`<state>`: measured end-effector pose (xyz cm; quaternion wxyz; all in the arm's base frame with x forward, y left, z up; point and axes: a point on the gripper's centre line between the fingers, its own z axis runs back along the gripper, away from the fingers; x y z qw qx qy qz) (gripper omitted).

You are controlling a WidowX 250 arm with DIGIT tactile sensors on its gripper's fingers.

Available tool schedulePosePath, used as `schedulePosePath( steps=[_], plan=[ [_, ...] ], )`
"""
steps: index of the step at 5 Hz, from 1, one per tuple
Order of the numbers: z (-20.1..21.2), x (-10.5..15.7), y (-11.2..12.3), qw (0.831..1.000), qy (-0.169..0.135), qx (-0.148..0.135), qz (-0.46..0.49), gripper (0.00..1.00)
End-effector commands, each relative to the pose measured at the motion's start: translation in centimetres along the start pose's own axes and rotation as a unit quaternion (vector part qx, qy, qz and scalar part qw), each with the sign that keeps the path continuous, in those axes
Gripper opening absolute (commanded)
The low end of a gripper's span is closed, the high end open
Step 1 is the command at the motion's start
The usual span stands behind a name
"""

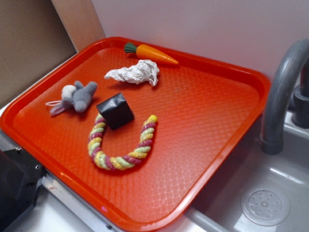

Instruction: Grab the white paper.

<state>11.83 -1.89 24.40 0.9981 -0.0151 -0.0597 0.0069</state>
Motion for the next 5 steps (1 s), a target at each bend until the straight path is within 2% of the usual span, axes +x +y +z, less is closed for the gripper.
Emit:
schedulePosePath(
  steps=[1, 3, 5],
  plan=[
    [0.0, 0.0, 0.0, 1.0, 0.0, 0.0, 0.0, 1.0],
    [-2.0, 5.9, 1.4, 0.994, -0.023, -0.037, 0.1, 1.0],
    [-7.0, 12.4, 2.9, 0.978, -0.061, 0.005, 0.198, 1.0]
  ],
)
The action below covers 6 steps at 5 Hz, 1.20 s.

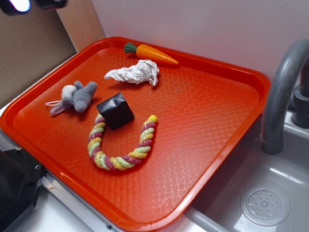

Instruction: Grab the white paper.

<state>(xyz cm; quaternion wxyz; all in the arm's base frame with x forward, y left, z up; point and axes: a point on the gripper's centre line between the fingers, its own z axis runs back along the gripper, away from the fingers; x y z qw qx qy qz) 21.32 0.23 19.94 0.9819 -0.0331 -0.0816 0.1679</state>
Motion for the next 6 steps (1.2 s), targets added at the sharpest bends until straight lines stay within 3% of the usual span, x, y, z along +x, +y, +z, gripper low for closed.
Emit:
schedulePosePath(
  steps=[1, 2, 4, 5, 6],
  plan=[
    [-4.4, 5.7, -1.0, 0.997, -0.049, 0.022, 0.056, 1.0],
    [-6.6, 6.7, -1.8, 0.996, -0.071, 0.033, 0.051, 1.0],
    [-12.3, 8.2, -2.1, 0.998, -0.036, 0.03, 0.046, 1.0],
    [-13.7, 7.9, -2.4, 0.998, -0.033, 0.036, 0.043, 1.0],
    [-15.4, 7.7, -2.7, 0.999, -0.005, 0.022, 0.033, 1.0]
  ],
)
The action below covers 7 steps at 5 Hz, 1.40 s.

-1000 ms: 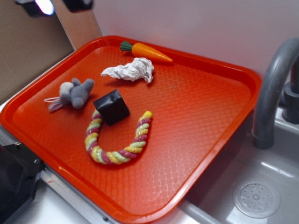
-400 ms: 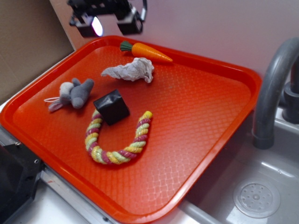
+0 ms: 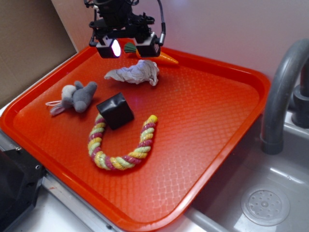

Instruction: Grab the white paper.

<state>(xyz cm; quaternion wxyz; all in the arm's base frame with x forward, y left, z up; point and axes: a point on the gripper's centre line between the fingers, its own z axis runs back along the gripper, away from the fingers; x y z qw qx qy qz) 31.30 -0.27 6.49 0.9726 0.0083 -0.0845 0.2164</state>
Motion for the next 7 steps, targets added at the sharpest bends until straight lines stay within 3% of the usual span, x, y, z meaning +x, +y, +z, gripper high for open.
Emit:
schedulePosePath(
  steps=[1, 2, 3, 4, 5, 7],
  plan=[
    [-1.2, -0.2, -0.5, 1.0, 0.014, -0.013, -0.021, 1.0],
    [-2.2, -1.8, -0.9, 0.999, 0.03, -0.014, -0.035, 1.0],
    [-2.7, 1.0, -0.5, 0.999, 0.036, -0.012, -0.027, 1.0],
    [-3.0, -1.7, -0.6, 0.999, 0.034, 0.003, -0.034, 1.0],
    [-2.9, -2.0, -0.5, 0.999, 0.033, 0.007, -0.03, 0.0],
    [-0.8, -1.3, 0.2, 0.998, 0.026, 0.014, -0.051, 0.0]
  ],
)
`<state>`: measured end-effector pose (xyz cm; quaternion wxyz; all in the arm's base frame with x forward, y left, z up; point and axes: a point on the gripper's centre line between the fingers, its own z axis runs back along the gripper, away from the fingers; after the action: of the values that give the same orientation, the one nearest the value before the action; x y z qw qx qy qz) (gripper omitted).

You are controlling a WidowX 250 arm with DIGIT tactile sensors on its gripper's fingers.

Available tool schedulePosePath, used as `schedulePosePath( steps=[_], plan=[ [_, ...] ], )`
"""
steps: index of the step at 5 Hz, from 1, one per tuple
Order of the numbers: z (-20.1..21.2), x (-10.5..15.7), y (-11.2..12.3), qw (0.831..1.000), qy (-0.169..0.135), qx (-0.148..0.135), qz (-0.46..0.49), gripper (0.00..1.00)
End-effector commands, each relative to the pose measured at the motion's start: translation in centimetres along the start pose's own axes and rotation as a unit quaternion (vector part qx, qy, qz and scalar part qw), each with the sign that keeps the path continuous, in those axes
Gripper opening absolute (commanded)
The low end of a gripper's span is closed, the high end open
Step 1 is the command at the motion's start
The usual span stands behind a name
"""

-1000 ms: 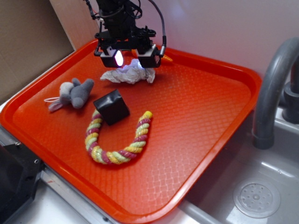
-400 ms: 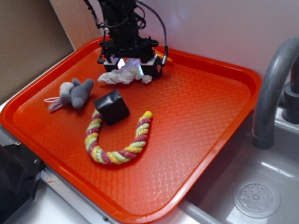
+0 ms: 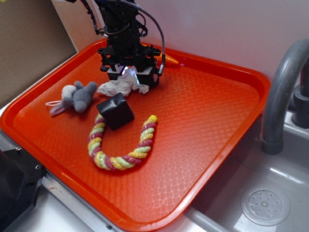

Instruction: Grab the white paper.

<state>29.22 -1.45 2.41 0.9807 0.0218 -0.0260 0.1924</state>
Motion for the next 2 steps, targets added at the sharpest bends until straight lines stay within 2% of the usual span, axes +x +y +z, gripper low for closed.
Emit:
schedulePosePath(
  steps=[1, 2],
  plan=[
    [7.7, 2.8, 1.1, 0.999, 0.005, -0.039, -0.028, 0.0],
    [12.5, 4.4, 1.4, 0.992, 0.015, -0.07, -0.103, 0.0]
  ],
)
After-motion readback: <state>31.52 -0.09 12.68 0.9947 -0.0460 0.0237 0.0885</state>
